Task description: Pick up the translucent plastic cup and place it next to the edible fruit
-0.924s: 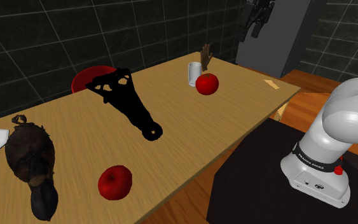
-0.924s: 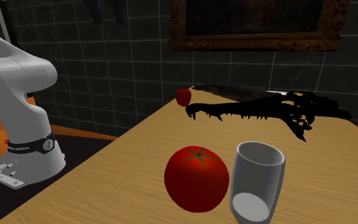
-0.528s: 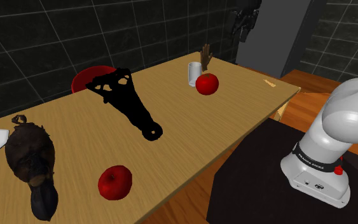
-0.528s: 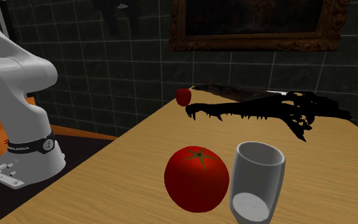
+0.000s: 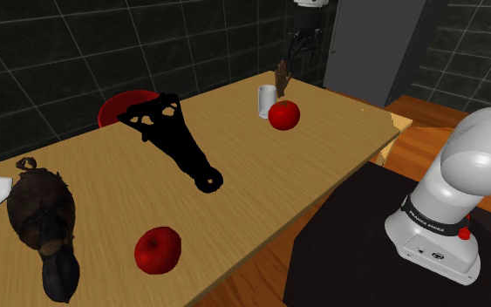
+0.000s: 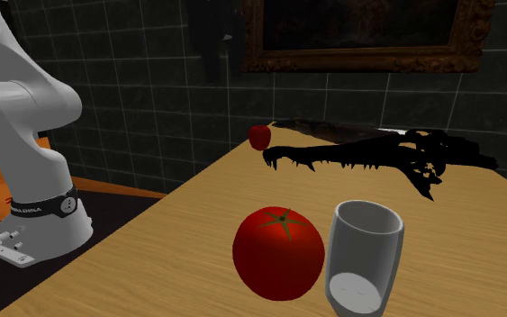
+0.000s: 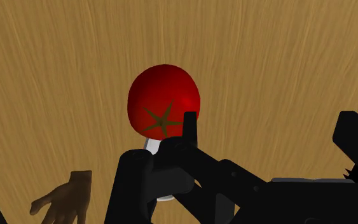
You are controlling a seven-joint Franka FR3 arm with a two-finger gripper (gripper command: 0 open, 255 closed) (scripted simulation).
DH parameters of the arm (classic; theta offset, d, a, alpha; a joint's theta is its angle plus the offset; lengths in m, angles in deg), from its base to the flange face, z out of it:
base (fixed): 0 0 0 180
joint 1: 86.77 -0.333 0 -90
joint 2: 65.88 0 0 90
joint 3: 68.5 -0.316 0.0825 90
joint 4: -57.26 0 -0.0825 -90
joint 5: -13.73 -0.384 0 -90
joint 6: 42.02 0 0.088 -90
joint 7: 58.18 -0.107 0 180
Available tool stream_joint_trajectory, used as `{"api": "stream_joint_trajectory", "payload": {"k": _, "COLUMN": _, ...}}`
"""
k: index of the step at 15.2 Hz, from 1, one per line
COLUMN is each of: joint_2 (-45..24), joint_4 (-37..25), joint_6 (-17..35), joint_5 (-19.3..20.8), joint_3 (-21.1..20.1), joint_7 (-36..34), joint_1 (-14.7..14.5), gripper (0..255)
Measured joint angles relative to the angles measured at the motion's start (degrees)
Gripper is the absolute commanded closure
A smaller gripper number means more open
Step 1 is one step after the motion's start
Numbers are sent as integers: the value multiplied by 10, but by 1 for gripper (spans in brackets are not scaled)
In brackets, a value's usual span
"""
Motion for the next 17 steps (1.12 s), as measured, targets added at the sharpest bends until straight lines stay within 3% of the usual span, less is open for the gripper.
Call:
{"api": "stream_joint_trajectory", "payload": {"k": 9, "joint_2": -207, "joint_4": -144, "joint_6": 28, "joint_5": 4, "joint_3": 12, "joint_7": 7, "joint_1": 10, "gripper": 0}}
{"api": "stream_joint_trajectory", "payload": {"k": 17, "joint_2": -408, "joint_4": -332, "joint_6": 10, "joint_5": 2, "joint_3": 21, "joint_7": 14, "joint_1": 23, "gripper": 0}}
